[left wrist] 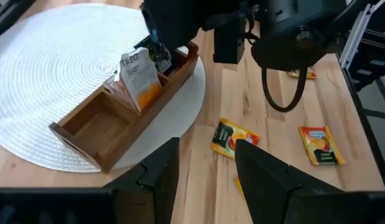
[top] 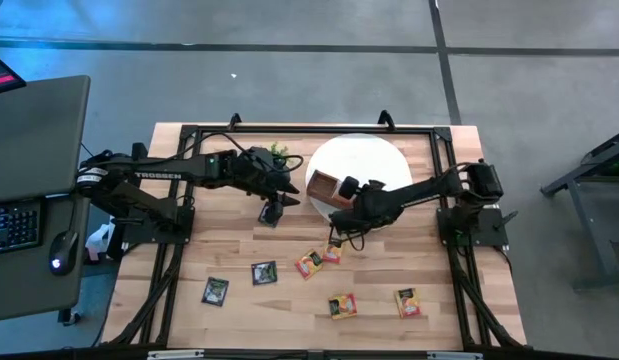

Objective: Pick & Place Tea
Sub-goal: Put the purple tea bag into the right compartment of the wooden organizer, then put the yellow tea bag into the left compartment of the wooden organizer

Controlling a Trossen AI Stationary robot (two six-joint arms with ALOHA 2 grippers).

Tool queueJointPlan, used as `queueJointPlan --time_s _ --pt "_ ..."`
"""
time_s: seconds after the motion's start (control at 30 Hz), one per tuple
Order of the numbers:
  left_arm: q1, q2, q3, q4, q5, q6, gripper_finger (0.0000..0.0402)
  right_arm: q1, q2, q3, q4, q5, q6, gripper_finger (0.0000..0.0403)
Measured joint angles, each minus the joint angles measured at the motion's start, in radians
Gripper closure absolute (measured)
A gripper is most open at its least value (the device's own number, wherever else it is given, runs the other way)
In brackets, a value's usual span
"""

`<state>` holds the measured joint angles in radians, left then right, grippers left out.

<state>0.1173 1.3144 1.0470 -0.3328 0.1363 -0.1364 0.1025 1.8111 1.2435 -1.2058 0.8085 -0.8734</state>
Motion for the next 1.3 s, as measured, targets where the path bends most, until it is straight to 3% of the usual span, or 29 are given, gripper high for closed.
queueJointPlan --time_s 0.1,0.33,0.7,1.3 --pt "0.000 0.000 0.000 0.000 0.000 0.005 0.0247 0.000 0.000 -0.017 0.039 -0.011 -0.026 0.0397" --pt "0.000 0.000 0.000 0.000 -0.049 0.005 0.0247 0.002 -0.001 -0.017 0.053 -0.167 0.005 0.0352" --pt "0.000 0.000 0.000 0.000 -0.101 0.002 0.0247 0.003 -0.001 -0.016 0.061 -0.083 0.204 0.0271" --pt "0.000 0.000 0.000 0.000 -0.102 0.001 0.0247 0.122 -0.002 -0.014 0.059 -0.093 0.457 0.0265"
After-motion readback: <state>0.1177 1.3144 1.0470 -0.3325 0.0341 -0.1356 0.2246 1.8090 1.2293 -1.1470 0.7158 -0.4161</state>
